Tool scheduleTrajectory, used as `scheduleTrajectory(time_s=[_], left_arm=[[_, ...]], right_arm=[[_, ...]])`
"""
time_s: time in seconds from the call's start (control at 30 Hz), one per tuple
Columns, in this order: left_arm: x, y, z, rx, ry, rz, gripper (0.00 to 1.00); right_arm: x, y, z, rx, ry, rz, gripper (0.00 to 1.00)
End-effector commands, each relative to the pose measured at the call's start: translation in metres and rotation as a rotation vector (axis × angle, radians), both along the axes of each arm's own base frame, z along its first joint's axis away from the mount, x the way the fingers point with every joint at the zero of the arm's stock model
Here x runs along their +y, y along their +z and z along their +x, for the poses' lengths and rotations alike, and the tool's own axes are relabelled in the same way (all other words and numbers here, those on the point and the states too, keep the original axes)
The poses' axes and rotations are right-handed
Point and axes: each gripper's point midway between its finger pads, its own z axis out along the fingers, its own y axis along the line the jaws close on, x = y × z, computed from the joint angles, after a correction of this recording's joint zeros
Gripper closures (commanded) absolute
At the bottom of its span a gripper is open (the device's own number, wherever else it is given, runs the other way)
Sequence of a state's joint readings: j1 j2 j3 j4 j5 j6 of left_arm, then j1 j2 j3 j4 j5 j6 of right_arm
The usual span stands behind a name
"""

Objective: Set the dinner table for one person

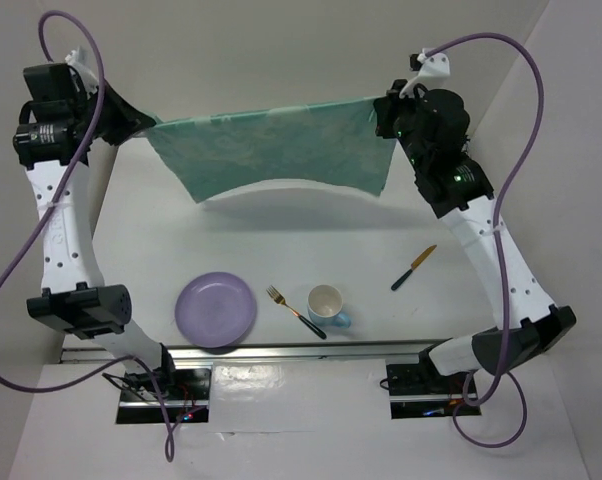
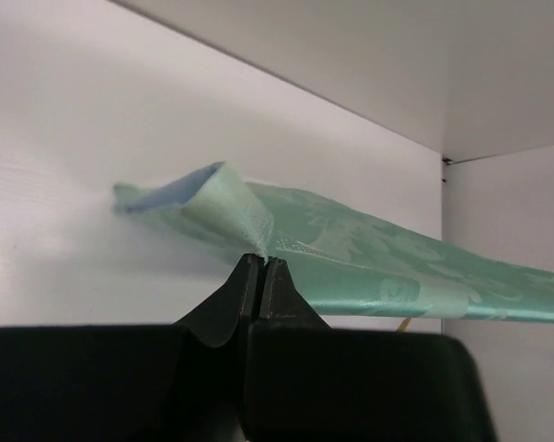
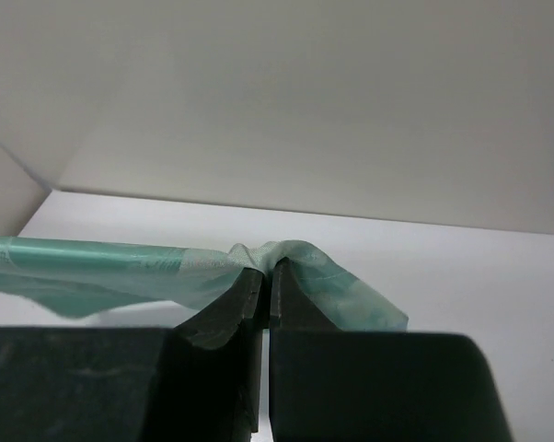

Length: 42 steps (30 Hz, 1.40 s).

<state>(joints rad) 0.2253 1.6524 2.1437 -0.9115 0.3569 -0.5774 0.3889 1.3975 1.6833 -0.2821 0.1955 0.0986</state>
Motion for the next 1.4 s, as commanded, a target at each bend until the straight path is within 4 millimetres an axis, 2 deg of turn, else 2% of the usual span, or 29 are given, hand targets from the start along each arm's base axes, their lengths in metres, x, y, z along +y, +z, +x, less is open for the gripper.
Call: scheduleTrajectory(time_s=[0.0, 0.03, 0.07, 0.13, 0.27, 0.3, 0.37, 0.4, 0.47, 0.5, 0.53, 0.57, 0.6, 0.63, 0.67, 0.7, 0.73, 0.77, 0.8, 0.9, 1.0, 1.1, 1.17, 1.2, 1.23, 1.27, 1.3, 1.33, 1.37], left_arm=[[0.006, 0.039, -0.011, -0.126, -0.038, 0.029, 1.00], [0.005, 0.042, -0.010, -0.135, -0.046, 0.028, 1.00], [0.002, 0.049, -0.014, -0.149, -0.059, 0.035, 1.00], [0.006, 0.042, -0.006, -0.133, -0.061, 0.026, 1.00], [0.004, 0.032, 0.007, -0.117, -0.097, 0.002, 1.00], [0.005, 0.034, 0.008, -0.127, -0.097, 0.005, 1.00], [0.004, 0.025, 0.023, -0.121, -0.108, 0.003, 1.00], [0.005, 0.019, 0.027, -0.108, -0.108, -0.002, 1.00], [0.003, 0.019, 0.041, -0.125, -0.116, -0.006, 1.00], [-0.004, 0.008, 0.059, -0.116, -0.135, -0.018, 1.00], [-0.004, 0.010, 0.060, -0.126, -0.135, -0.015, 1.00], [-0.008, 0.013, 0.067, -0.141, -0.142, -0.020, 1.00], [-0.006, 0.000, 0.082, -0.120, -0.147, -0.038, 1.00], [-0.004, -0.001, 0.091, -0.132, -0.144, -0.042, 1.00], [-0.010, 0.011, 0.096, -0.167, -0.157, -0.056, 1.00], [-0.011, 0.010, 0.103, -0.173, -0.169, -0.071, 1.00], [-0.013, 0.001, 0.114, -0.168, -0.190, -0.094, 1.00], [-0.021, 0.008, 0.114, -0.185, -0.228, -0.135, 1.00], [-0.018, 0.021, 0.116, -0.231, -0.235, -0.134, 1.00], [-0.002, 0.028, 0.115, -0.267, -0.219, -0.153, 1.00], [0.009, 0.025, 0.106, -0.251, -0.203, -0.170, 1.00], [0.017, 0.020, 0.096, -0.238, -0.186, -0.153, 1.00], [0.015, 0.010, 0.086, -0.198, -0.186, -0.157, 1.00], [0.014, -0.019, 0.082, -0.134, -0.188, -0.162, 1.00], [0.013, -0.031, 0.075, -0.102, -0.175, -0.171, 1.00], [0.008, -0.022, 0.058, -0.123, -0.181, -0.154, 1.00], [0.006, -0.030, 0.051, -0.117, -0.183, -0.149, 1.00], [0.003, -0.072, 0.041, -0.024, -0.174, -0.189, 1.00], [-0.003, -0.096, 0.020, 0.022, -0.178, -0.193, 1.00]], right_arm=[[-0.028, 0.057, -0.029, -0.125, -0.060, 0.026, 1.00], [-0.028, 0.055, -0.030, -0.117, -0.060, 0.022, 1.00], [-0.029, 0.062, -0.032, -0.131, -0.060, 0.028, 1.00], [-0.030, 0.068, -0.034, -0.139, -0.060, 0.032, 1.00], [-0.028, 0.064, -0.016, -0.137, -0.085, -0.016, 1.00], [-0.025, 0.063, -0.006, -0.138, -0.086, -0.027, 1.00], [-0.026, 0.057, 0.010, -0.130, -0.086, -0.046, 1.00], [-0.028, 0.051, 0.026, -0.117, -0.093, -0.054, 1.00], [-0.026, 0.043, 0.043, -0.105, -0.060, -0.064, 1.00], [-0.028, 0.035, 0.070, -0.107, -0.051, -0.068, 1.00], [-0.028, 0.035, 0.070, -0.107, -0.051, -0.068, 1.00], [-0.037, 0.046, 0.078, -0.143, -0.066, -0.059, 1.00], [-0.034, 0.031, 0.099, -0.121, -0.053, -0.068, 1.00], [-0.037, 0.029, 0.109, -0.119, -0.064, -0.069, 1.00], [-0.040, 0.029, 0.119, -0.128, -0.066, -0.068, 1.00], [-0.044, 0.031, 0.135, -0.144, -0.079, -0.065, 1.00], [-0.043, 0.031, 0.141, -0.150, -0.079, -0.063, 1.00], [-0.049, 0.035, 0.147, -0.164, -0.099, -0.060, 1.00], [-0.049, 0.038, 0.155, -0.183, -0.110, -0.054, 1.00], [-0.048, 0.039, 0.160, -0.188, -0.109, -0.044, 1.00], [-0.047, 0.026, 0.158, -0.166, -0.107, -0.029, 1.00], [-0.047, -0.002, 0.141, -0.114, -0.092, -0.006, 1.00], [-0.048, -0.017, 0.130, -0.079, -0.091, 0.005, 1.00], [-0.048, -0.024, 0.126, -0.065, -0.090, 0.020, 1.00], [-0.046, -0.043, 0.114, -0.020, -0.066, 0.019, 1.00], [-0.047, -0.053, 0.109, -0.003, -0.066, 0.015, 1.00], [-0.046, -0.066, 0.104, 0.028, -0.066, 0.037, 1.00], [-0.047, -0.080, 0.098, 0.059, -0.067, 0.044, 1.00], [-0.052, -0.125, 0.074, 0.152, -0.081, 0.051, 1.00]])
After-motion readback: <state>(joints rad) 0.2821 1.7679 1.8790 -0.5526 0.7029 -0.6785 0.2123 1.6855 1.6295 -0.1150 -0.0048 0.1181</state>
